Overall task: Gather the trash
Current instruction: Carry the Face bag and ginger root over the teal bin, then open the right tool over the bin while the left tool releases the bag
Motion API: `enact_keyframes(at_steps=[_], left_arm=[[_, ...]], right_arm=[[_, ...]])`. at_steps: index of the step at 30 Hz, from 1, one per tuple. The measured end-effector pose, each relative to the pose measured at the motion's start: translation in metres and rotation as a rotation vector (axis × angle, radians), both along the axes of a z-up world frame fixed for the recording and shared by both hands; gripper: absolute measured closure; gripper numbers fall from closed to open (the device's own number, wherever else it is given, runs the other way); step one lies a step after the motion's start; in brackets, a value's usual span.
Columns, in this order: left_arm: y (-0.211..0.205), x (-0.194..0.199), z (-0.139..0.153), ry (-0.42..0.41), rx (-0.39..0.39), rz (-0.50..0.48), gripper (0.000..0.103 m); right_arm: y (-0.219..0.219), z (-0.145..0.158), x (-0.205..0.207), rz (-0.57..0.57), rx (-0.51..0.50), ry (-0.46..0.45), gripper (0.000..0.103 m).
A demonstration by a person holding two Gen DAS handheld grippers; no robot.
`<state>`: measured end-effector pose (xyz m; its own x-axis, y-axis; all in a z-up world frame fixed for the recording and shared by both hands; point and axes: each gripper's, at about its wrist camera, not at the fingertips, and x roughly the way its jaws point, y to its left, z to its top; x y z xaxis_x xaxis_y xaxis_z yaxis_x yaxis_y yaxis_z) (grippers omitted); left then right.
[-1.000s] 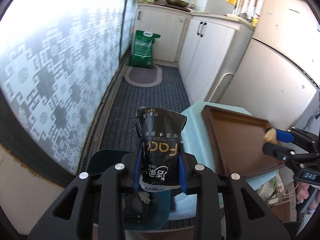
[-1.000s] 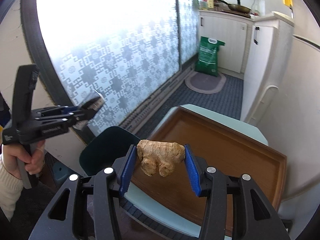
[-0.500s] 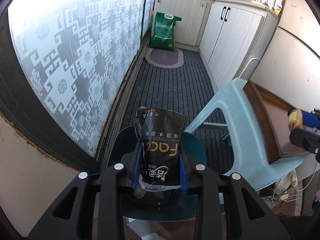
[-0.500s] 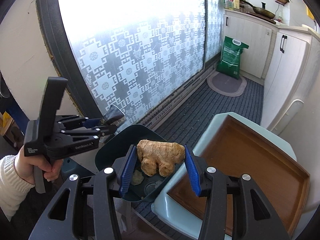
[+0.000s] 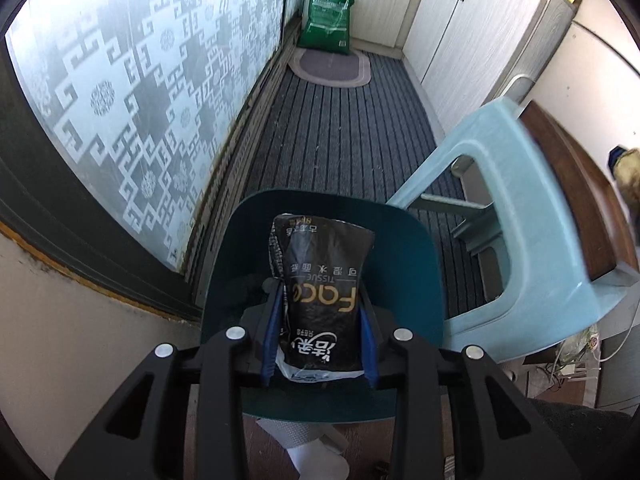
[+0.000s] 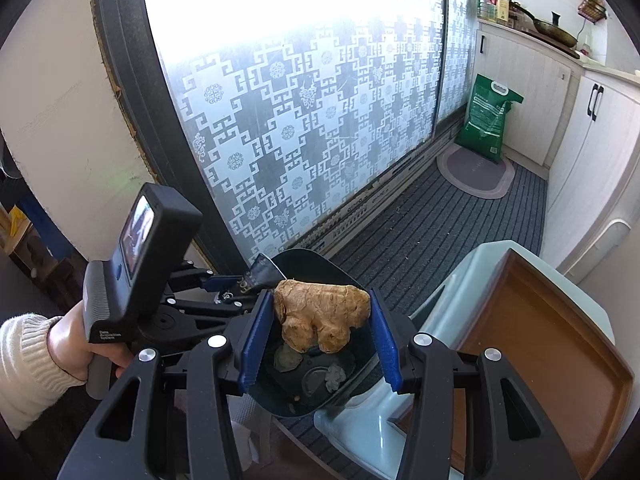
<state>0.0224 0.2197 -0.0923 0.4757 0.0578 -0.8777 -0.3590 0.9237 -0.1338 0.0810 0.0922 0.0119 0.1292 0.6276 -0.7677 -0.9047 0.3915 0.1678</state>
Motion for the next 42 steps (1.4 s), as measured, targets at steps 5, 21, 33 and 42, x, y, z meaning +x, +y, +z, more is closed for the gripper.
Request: enact_keyframes(at_steps=[5,21,33,42], left_arm=[[0.001,0.001,-0.016,0.052,-0.019,-0.011,0.059],[0.011,-0.009,-0.014,0.044,-0.029,-0.011,0.050],[0.022,-0.031,0.026,-0.083,0.027,0.017,0.068],[0.023,-0.050,0.076,-0.270,0.045,0.037,0.081]], right_arm=[[0.007,-0.005,-0.002,0.013,-0.015,0.003,0.054],[0.048,-0.071,-0.010,0.047,-0.188,0.034,0.054],[0.079,-0.116,-0.021,0.082,-0.301,0.042,0.054],[0.096,-0.157,-0.029,0.092,-0.371,0.112,0.054]])
